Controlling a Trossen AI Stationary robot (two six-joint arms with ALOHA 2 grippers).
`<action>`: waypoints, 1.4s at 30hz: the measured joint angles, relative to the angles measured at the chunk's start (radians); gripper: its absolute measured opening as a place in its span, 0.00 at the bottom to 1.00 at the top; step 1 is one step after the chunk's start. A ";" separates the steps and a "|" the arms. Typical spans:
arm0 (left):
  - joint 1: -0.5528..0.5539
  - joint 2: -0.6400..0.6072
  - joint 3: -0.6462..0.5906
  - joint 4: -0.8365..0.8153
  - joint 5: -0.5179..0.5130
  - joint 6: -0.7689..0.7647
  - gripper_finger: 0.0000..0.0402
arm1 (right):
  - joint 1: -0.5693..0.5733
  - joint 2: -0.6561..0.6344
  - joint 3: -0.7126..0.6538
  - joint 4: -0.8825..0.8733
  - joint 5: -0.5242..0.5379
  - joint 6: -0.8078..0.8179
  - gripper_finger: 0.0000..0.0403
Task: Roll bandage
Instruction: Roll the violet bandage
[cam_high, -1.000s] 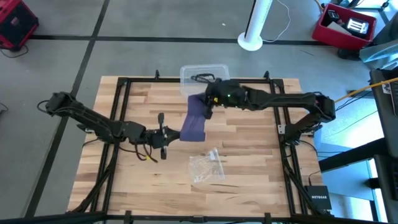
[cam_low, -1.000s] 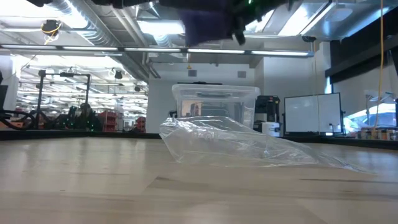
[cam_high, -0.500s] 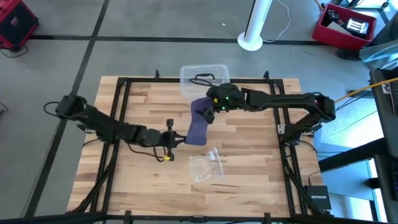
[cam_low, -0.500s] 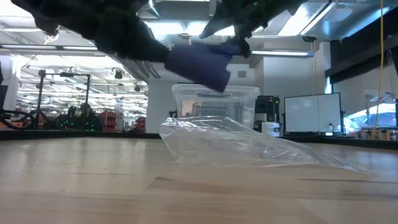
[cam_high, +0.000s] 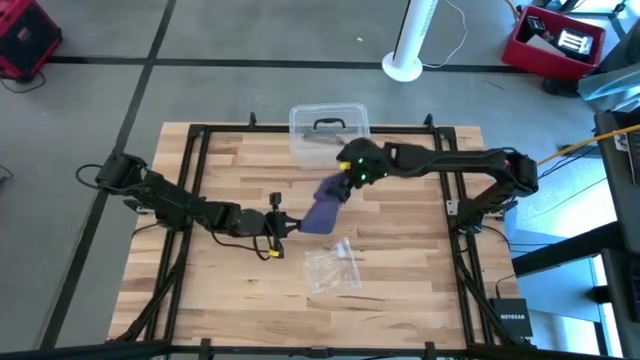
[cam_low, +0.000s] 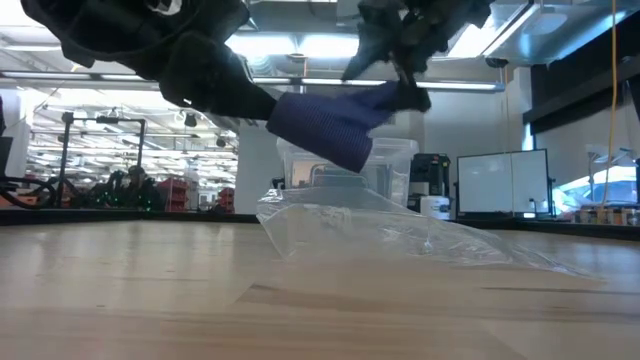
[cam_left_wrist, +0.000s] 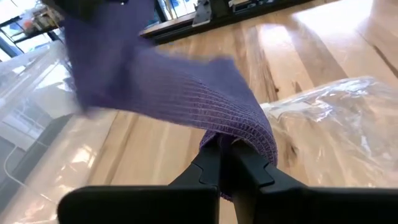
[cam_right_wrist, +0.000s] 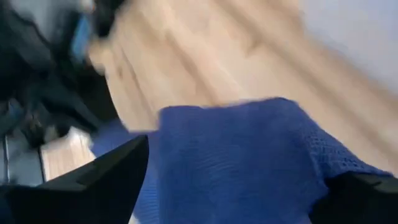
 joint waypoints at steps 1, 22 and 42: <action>0.000 0.000 0.000 0.003 0.000 -0.001 0.01 | -0.005 -0.018 0.004 0.018 0.029 -0.001 0.90; -0.013 -0.001 0.000 0.006 -0.001 -0.015 0.01 | 0.005 -0.004 0.000 -0.123 0.034 0.042 0.90; -0.011 -0.187 0.210 0.049 -0.032 0.226 0.01 | 0.186 -0.360 -0.069 -0.184 0.383 -0.312 0.90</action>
